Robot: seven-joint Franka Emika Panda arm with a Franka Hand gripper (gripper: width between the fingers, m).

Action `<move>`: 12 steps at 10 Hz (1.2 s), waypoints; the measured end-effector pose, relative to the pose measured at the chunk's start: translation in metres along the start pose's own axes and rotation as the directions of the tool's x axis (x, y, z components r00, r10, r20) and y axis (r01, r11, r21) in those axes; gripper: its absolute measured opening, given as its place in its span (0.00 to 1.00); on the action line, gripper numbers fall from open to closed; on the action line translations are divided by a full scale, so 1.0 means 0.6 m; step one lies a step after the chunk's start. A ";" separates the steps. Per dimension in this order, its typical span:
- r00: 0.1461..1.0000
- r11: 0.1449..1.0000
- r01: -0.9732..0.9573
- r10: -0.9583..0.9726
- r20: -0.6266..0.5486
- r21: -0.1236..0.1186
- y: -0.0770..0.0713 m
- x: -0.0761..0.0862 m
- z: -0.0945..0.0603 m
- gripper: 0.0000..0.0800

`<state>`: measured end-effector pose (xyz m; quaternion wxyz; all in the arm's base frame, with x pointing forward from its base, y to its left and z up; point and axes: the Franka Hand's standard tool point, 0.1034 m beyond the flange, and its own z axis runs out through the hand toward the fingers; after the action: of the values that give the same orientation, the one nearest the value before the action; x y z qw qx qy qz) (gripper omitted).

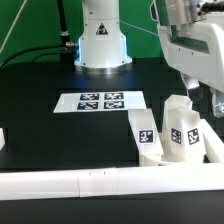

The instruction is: Assemble stool

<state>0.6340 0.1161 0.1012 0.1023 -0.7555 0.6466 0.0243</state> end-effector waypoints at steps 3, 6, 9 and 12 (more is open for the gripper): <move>0.939 0.938 0.341 -0.342 -0.014 -0.056 0.006 0.001 -0.002 0.81; 0.655 0.648 0.754 -0.755 0.040 -0.108 -0.001 0.005 -0.005 0.81; 0.505 0.498 0.861 -0.861 0.056 -0.104 -0.001 0.012 -0.007 0.81; 0.037 0.024 0.993 -0.993 0.113 -0.114 0.000 0.024 -0.007 0.81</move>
Offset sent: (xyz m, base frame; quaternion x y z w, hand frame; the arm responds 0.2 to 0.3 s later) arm 0.0120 0.0025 0.0157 -0.0715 -0.0470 -0.4889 0.8681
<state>0.6358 0.1016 0.1029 0.0299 -0.9975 -0.0635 -0.0008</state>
